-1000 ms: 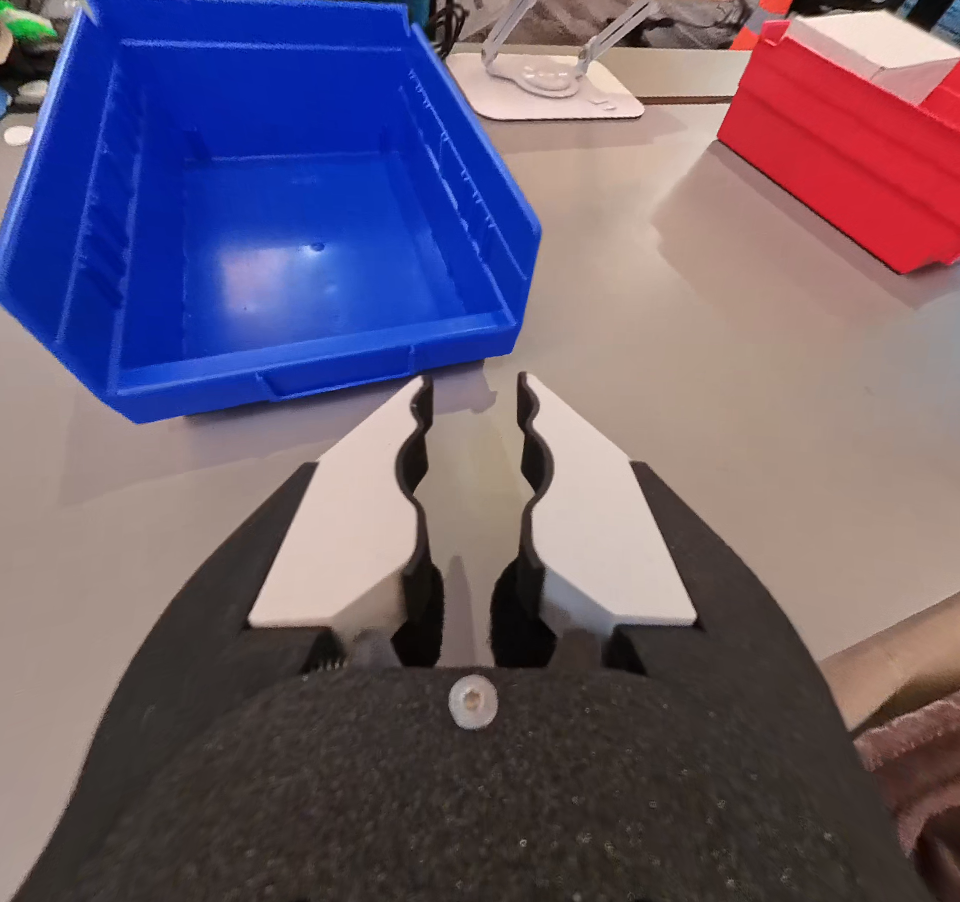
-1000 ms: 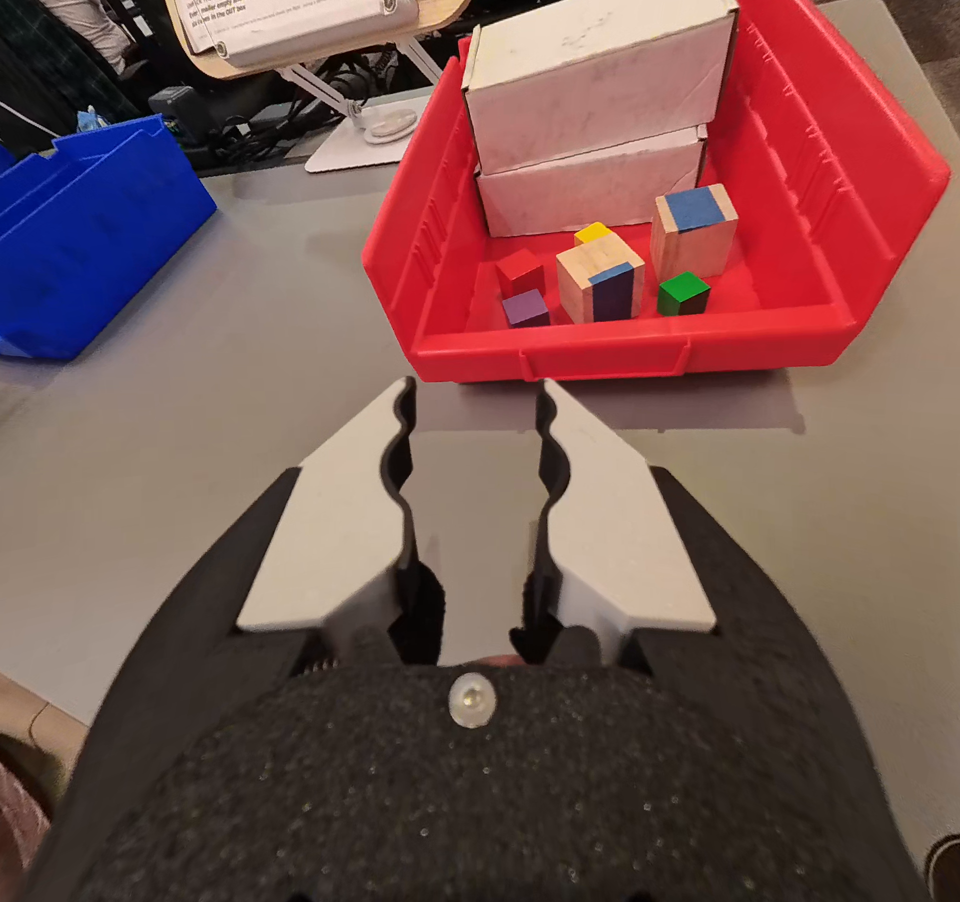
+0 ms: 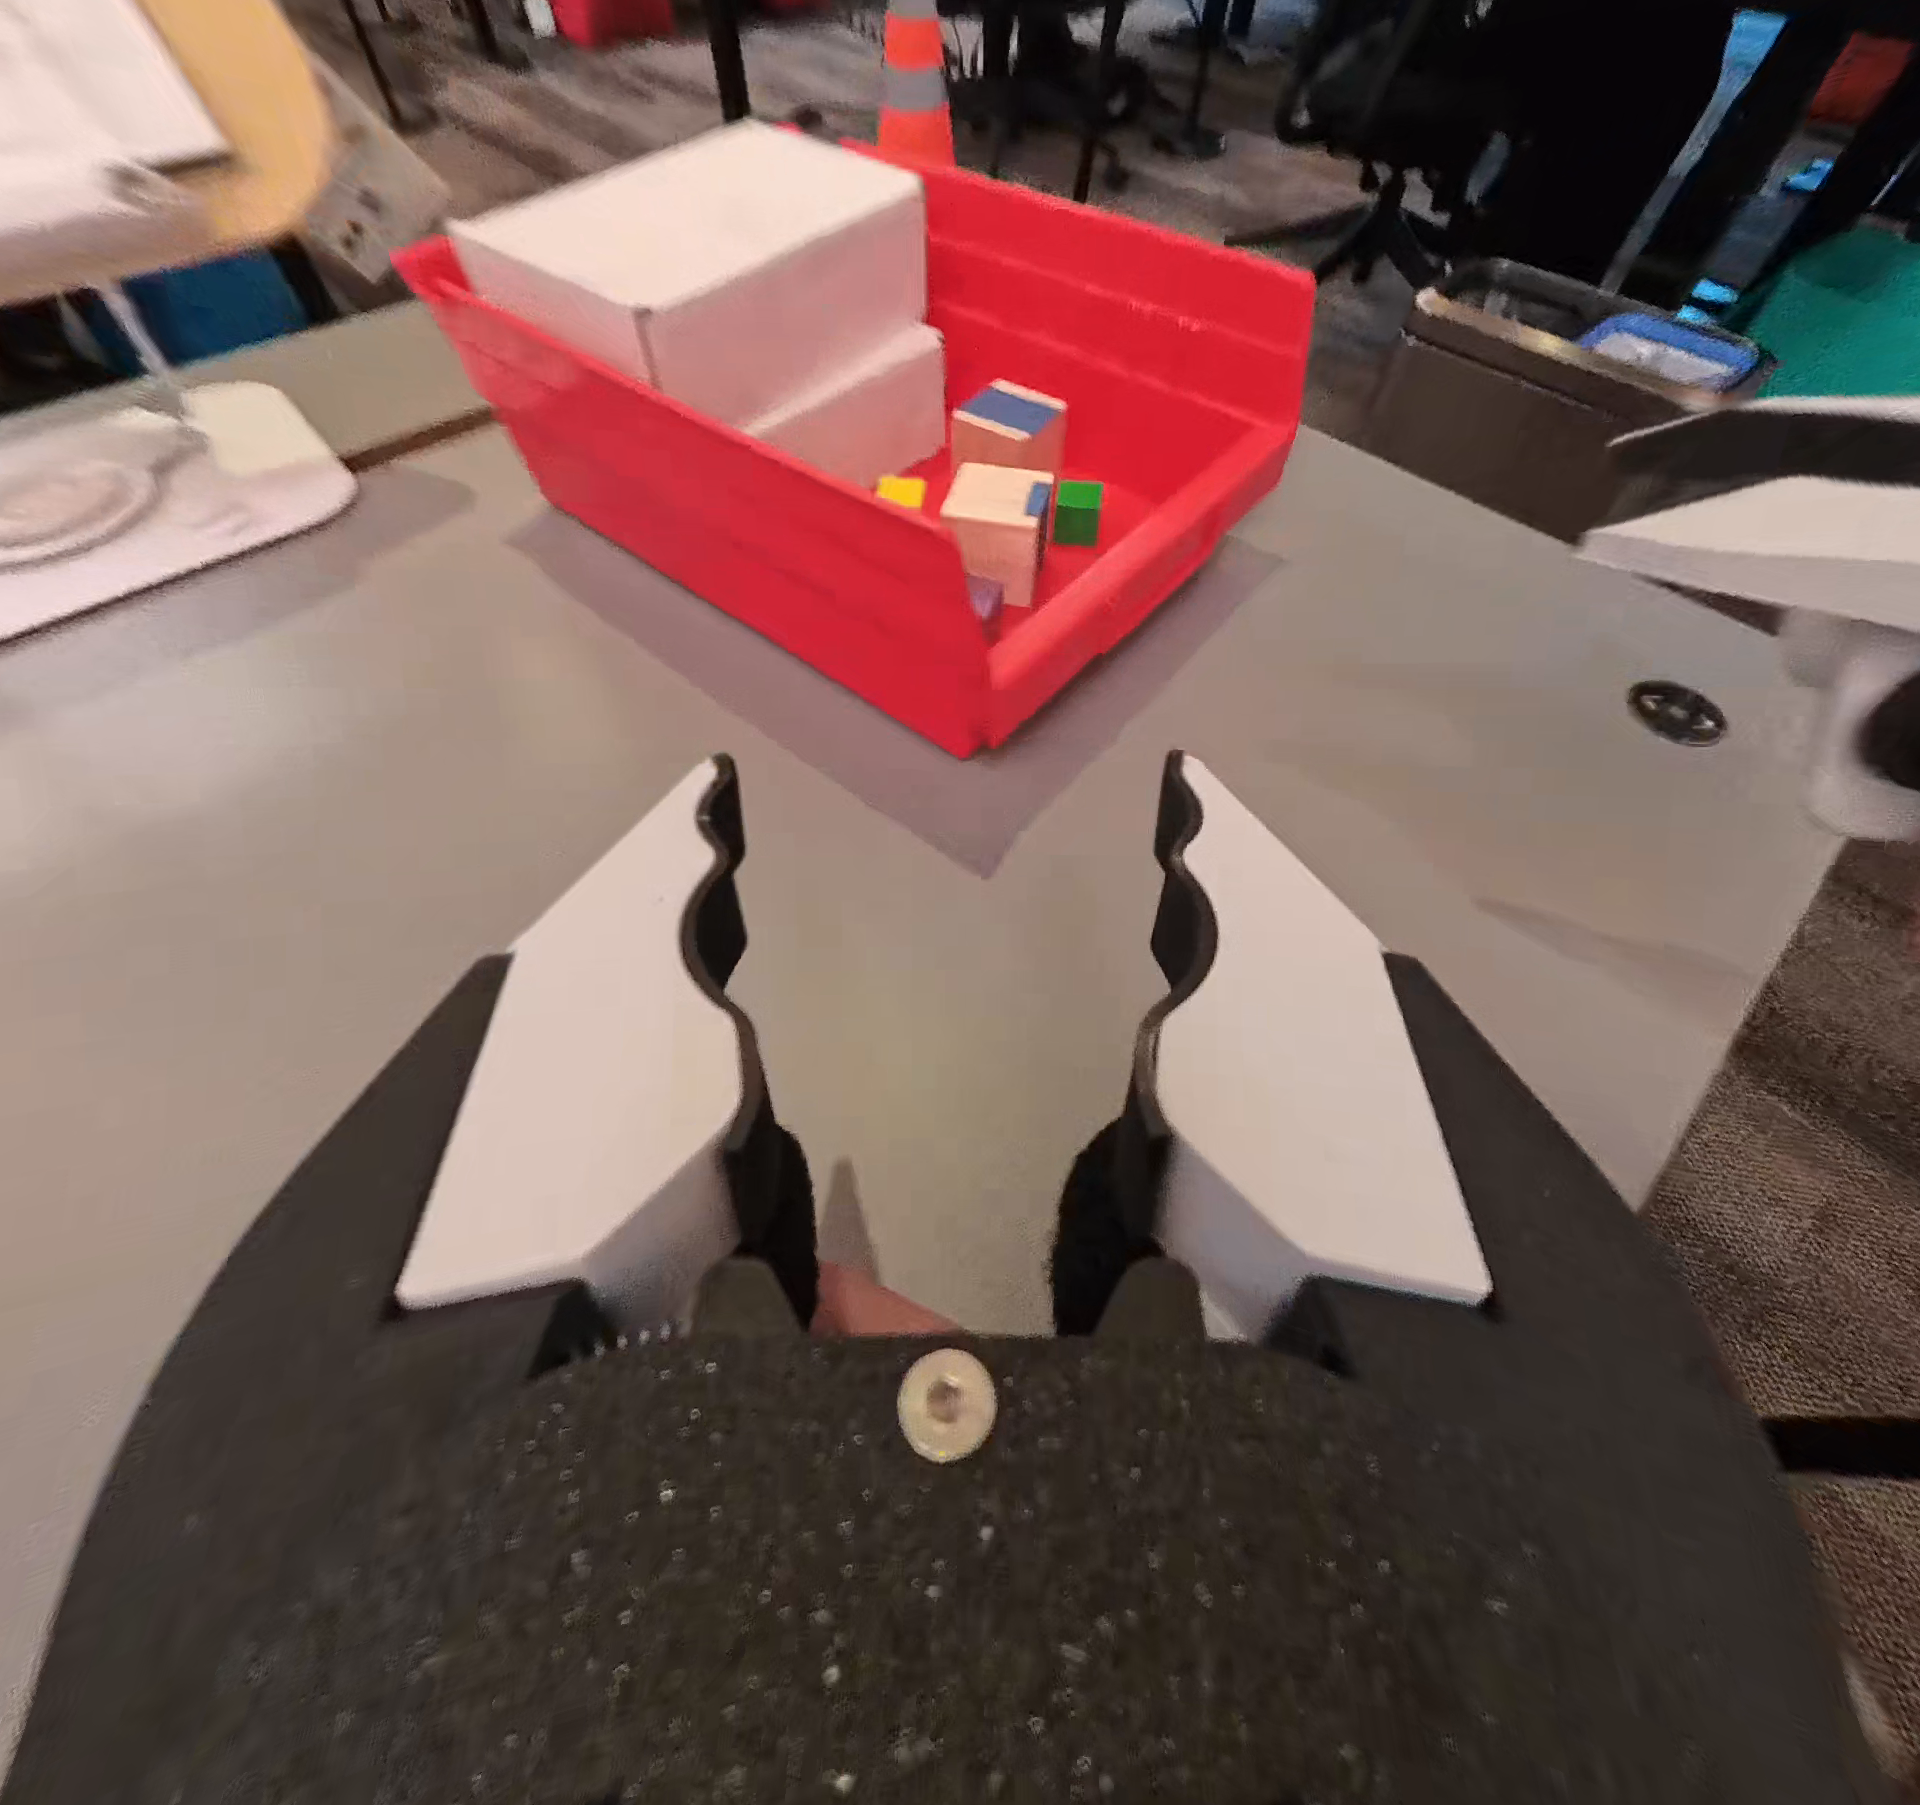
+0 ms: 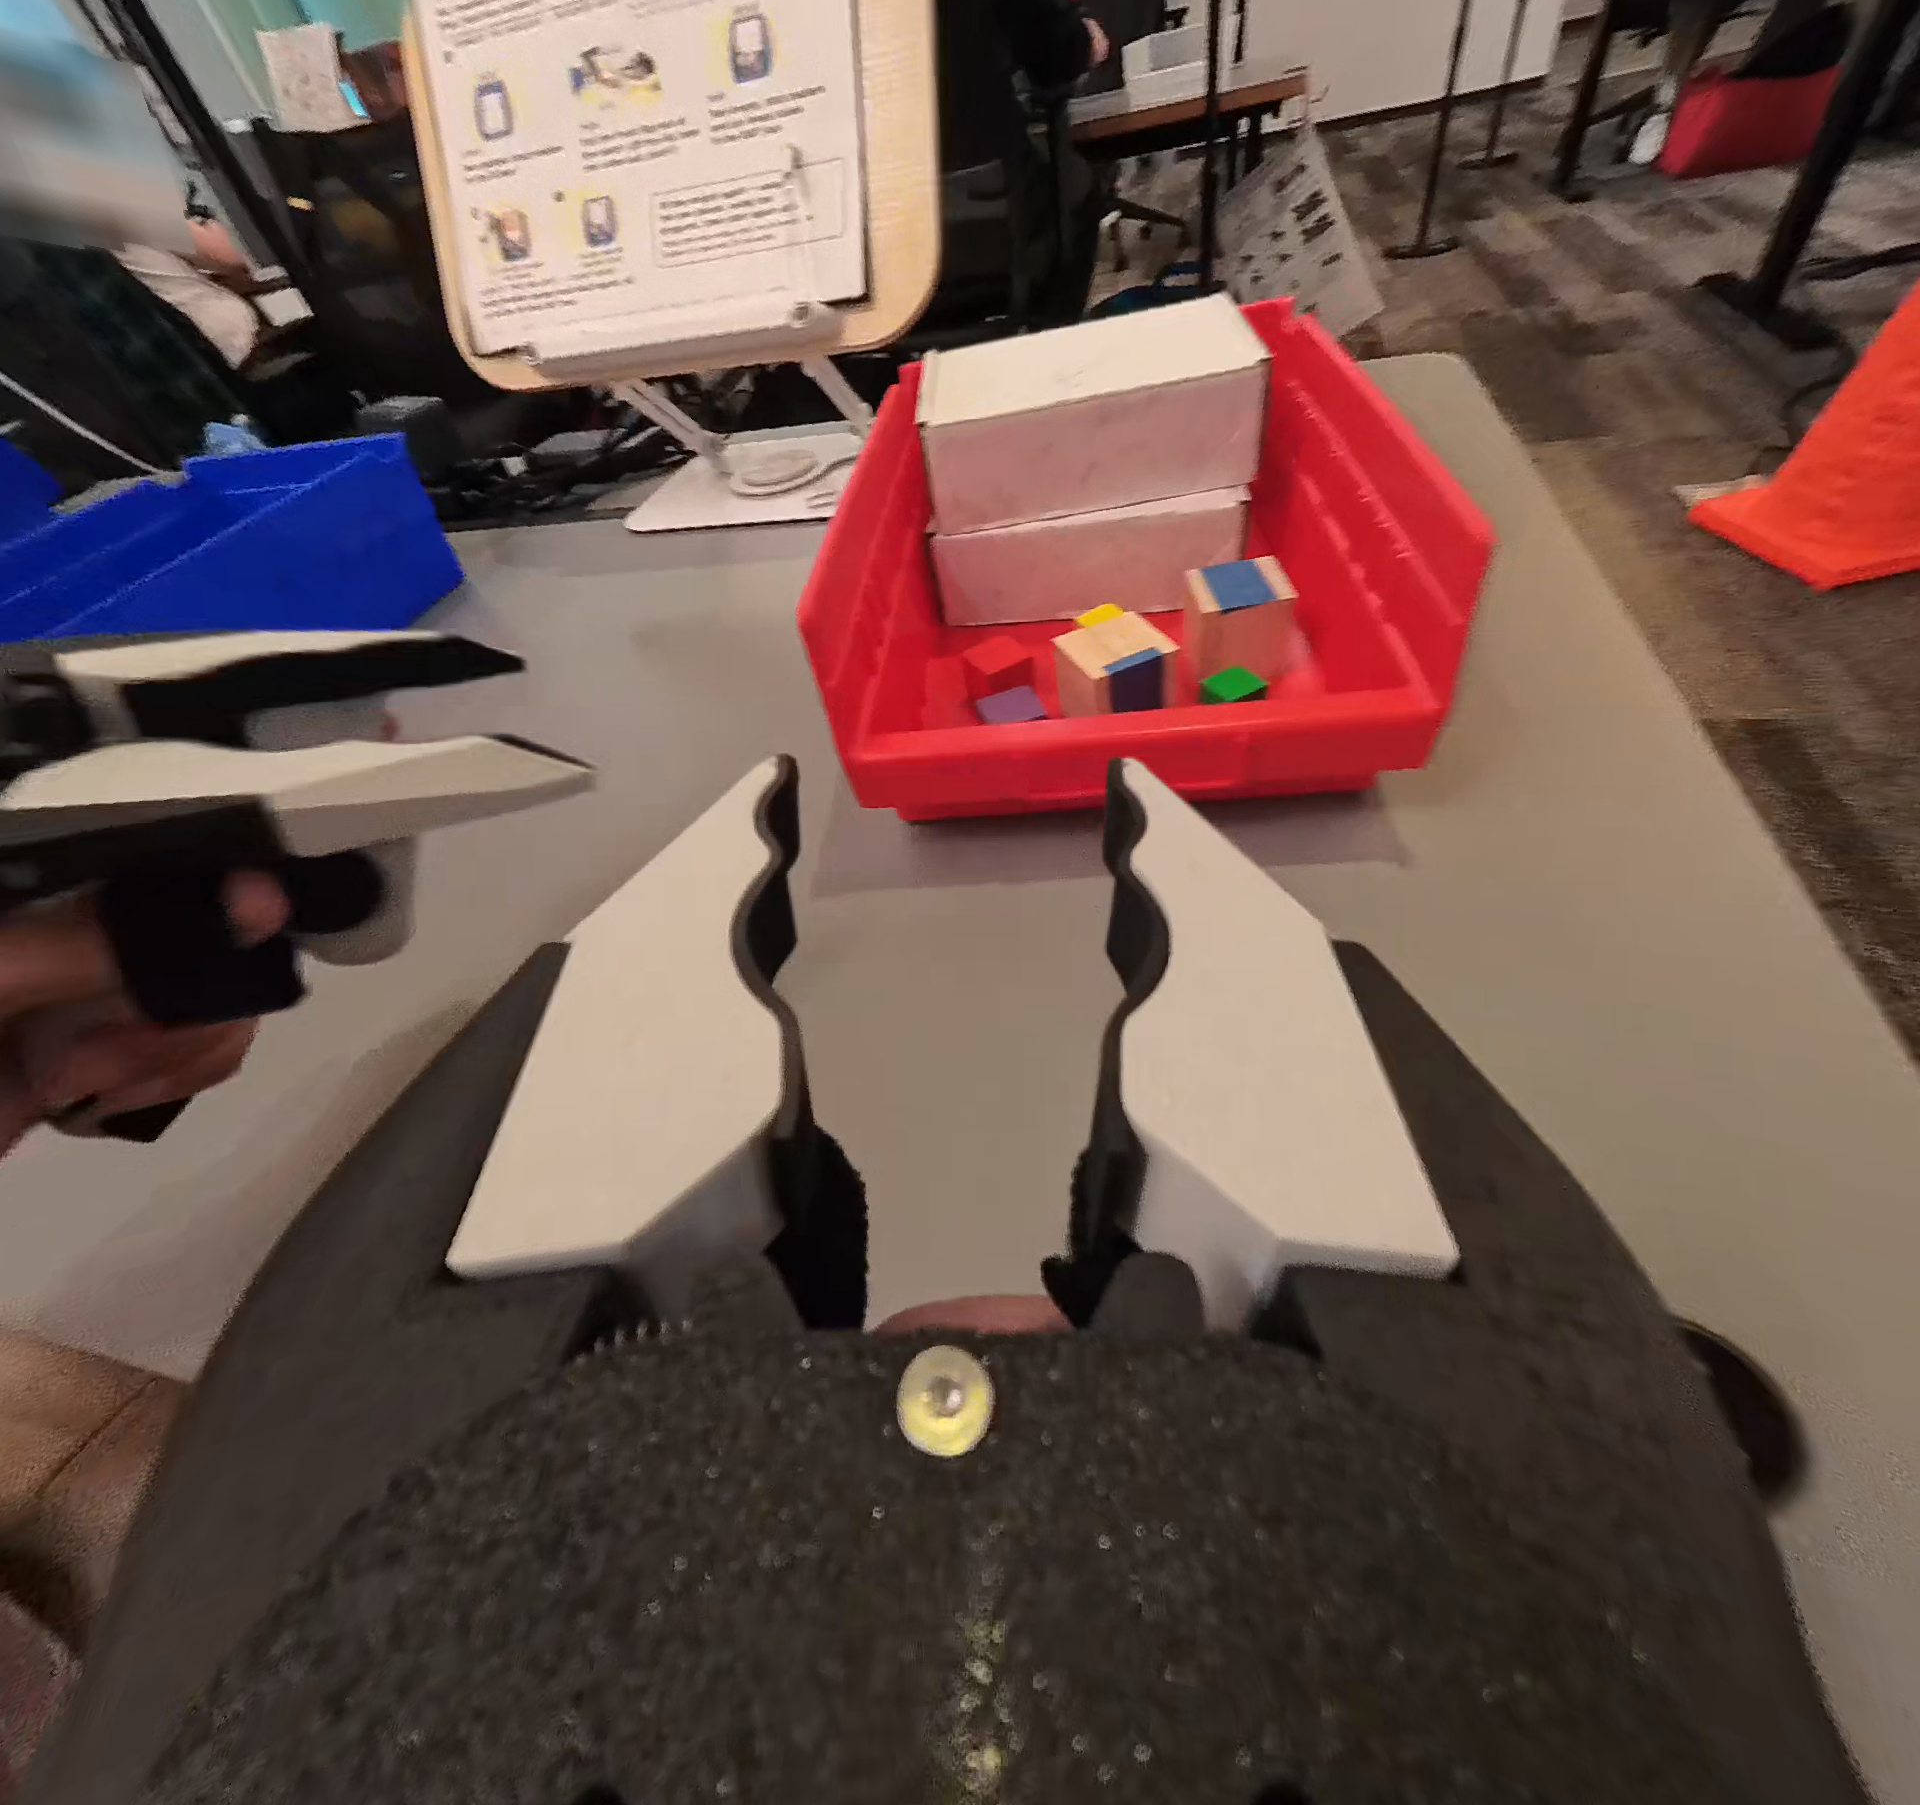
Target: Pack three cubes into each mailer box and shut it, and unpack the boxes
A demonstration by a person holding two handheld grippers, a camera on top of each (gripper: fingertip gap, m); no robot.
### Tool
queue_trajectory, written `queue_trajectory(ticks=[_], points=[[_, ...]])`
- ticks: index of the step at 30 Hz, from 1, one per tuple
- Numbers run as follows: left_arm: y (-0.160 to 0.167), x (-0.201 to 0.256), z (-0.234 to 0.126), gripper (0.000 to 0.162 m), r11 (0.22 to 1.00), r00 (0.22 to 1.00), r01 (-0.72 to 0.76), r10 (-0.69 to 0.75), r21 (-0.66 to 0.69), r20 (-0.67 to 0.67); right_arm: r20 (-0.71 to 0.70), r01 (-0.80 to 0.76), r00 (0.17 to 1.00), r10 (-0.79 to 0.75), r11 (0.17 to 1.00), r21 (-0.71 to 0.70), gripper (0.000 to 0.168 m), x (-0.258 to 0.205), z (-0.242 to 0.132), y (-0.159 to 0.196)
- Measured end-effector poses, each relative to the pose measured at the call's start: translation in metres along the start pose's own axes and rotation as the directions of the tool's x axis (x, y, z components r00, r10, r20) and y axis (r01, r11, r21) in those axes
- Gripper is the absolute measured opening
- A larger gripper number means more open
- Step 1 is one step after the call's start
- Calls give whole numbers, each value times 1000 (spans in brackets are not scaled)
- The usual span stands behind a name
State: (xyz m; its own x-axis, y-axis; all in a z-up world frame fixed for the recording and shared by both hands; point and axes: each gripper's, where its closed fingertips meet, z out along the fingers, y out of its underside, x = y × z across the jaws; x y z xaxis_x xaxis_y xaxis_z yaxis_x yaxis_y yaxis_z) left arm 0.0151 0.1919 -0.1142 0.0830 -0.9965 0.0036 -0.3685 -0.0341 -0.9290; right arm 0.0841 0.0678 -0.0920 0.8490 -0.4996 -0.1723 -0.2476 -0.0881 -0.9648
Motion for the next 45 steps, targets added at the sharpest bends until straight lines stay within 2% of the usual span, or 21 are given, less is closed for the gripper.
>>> queue_trajectory(ticks=[1, 4, 7, 10, 13, 15, 18, 21, 24, 27, 28, 29, 31, 34, 38, 42, 45], points=[[2, 6, 18, 78, 1000, 1000, -2, 2, -25, 8, -17, -5, 1000, 5, 1000, 6, 58, 7, -3, -1], [6, 9, 64, 82, 997, 998, 38, -35, -73, 52, -24, -78, 997, 79, 996, 32, 58, 18, -6, -2], [10, 6, 99, 87, 982, 986, 154, -145, -110, 82, 11, -152, 988, 152, 988, -6, 59, 17, 1, 10], [15, -1, 125, 86, 962, 969, 239, -226, -134, 105, 15, -129, 991, 129, 991, -30, 59, 16, 8, 12], [11, -17, 139, 62, 964, 965, 241, -225, -114, 138, -33, -63, 998, 61, 996, -58, 59, 22, 13, 16], [10, -27, 140, 39, 969, 969, 219, -203, -112, 142, -66, -57, 997, 49, 991, -124, 48, 26, 14, 25], [15, -49, 129, 19, 966, 955, 234, -207, -112, 210, -101, -4, 995, -9, 991, -132, 47, 29, 19, 24], [21, -62, 113, 6, 964, 948, 232, -195, -126, 252, -210, 26, 976, -52, 992, -125, 62, 37, 29, 25], [26, -60, 99, 2, 971, 958, 204, -170, -129, 230, -368, -20, 928, -53, 981, -192, 67, 53, 38, 39], [32, -53, 83, 1, 964, 954, 238, -209, -121, 217, -344, -125, 938, 37, 963, -237, 66, 46, 53, 57], [34, -52, 76, 1, 963, 952, 242, -213, -119, 219, -351, -169, 934, 61, 944, -285, 59, 46, 55, 70], [36, -51, 70, 1, 962, 950, 247, -218, -115, 222, -359, -205, 931, 74, 916, -344, 35, 44, 56, 82], [39, -56, 54, 1, 964, 945, 247, -218, -95, 245, -395, -257, 914, 92, 885, -387, 6, 41, 51, 84], [42, -77, 22, 1, 964, 925, 263, -239, -47, 294, -357, -190, 933, 41, 900, -392, 3, 11, 61, 75], [44, -133, -33, 0, 969, 887, 245, -240, 38, 394, -276, -86, 961, -23, 923, -375, 4, -56, 94, 66], [56, -197, -82, 0, 963, 843, 268, -252, 36, 475, -179, -41, 983, -36, 912, -407, 4, -126, 135, 67], [67, -236, -102, 0, 955, 818, 294, -274, 42, 505, -142, 13, 987, -81, 904, -427, 4, -162, 163, 67]])
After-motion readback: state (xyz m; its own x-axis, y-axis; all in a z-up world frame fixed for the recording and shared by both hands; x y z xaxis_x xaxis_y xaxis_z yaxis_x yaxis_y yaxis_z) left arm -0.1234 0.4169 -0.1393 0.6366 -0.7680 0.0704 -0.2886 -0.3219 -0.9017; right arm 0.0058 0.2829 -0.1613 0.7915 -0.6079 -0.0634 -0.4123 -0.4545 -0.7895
